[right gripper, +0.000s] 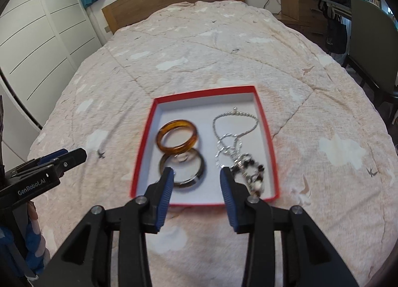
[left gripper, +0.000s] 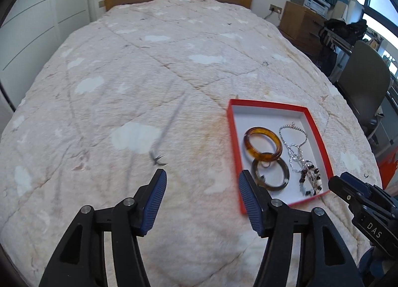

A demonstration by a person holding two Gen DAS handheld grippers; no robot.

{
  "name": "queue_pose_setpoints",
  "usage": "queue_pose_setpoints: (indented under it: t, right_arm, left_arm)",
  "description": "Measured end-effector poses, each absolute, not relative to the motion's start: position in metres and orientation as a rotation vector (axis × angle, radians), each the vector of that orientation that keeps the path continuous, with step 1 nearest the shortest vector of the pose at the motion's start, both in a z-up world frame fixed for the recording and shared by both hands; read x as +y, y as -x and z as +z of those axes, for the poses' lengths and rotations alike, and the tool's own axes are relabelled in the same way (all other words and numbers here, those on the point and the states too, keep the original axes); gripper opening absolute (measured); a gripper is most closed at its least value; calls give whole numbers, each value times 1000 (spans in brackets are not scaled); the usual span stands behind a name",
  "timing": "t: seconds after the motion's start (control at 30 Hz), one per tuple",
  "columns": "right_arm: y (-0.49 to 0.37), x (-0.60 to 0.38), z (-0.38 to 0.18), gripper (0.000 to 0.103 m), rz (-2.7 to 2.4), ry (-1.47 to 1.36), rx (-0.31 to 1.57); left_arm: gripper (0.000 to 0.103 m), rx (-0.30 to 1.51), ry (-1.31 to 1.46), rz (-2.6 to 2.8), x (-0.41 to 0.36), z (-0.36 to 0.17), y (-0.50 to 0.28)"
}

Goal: Organize jewelry
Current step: 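Open both tools in the red box and lift them away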

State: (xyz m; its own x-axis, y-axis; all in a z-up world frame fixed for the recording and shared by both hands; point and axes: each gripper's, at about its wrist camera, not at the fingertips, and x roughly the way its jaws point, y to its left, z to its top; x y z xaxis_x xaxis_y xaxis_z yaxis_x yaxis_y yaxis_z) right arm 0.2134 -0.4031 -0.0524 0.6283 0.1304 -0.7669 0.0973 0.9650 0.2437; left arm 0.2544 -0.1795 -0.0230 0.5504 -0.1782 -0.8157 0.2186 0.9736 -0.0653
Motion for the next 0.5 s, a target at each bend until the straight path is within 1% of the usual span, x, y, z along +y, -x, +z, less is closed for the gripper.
queue_pose_setpoints:
  t: [0.07, 0.13, 0.17, 0.23, 0.3, 0.33, 0.43, 0.5]
  right_arm:
    - [-201, -389, -46, 38, 31, -262, 889]
    - [-188, -375, -39, 38, 44, -249, 880]
    - [-182, -368, -36, 38, 50, -245, 874]
    - [-167, -354, -28, 41, 68, -237, 858]
    - [-154, -341, -20, 48, 79, -226, 841]
    - [-147, -334, -16, 49, 86, -222, 831]
    - [-130, -317, -5, 51, 101, -211, 808]
    - [-122, -309, 2, 53, 104, -198, 793]
  left_arm:
    - [66, 940, -40, -208, -164, -15, -239]
    - [73, 918, -30, -182, -148, -7, -224]
    - [74, 908, -30, -169, -141, -3, -216]
    - [78, 888, -31, -146, -128, 3, -200]
    - [79, 876, -31, -126, -116, 10, -184]
    - [80, 870, -29, -120, -109, 14, -176]
    - [85, 843, -37, -98, -96, 26, -155]
    - [86, 824, -35, -92, -88, 33, -142]
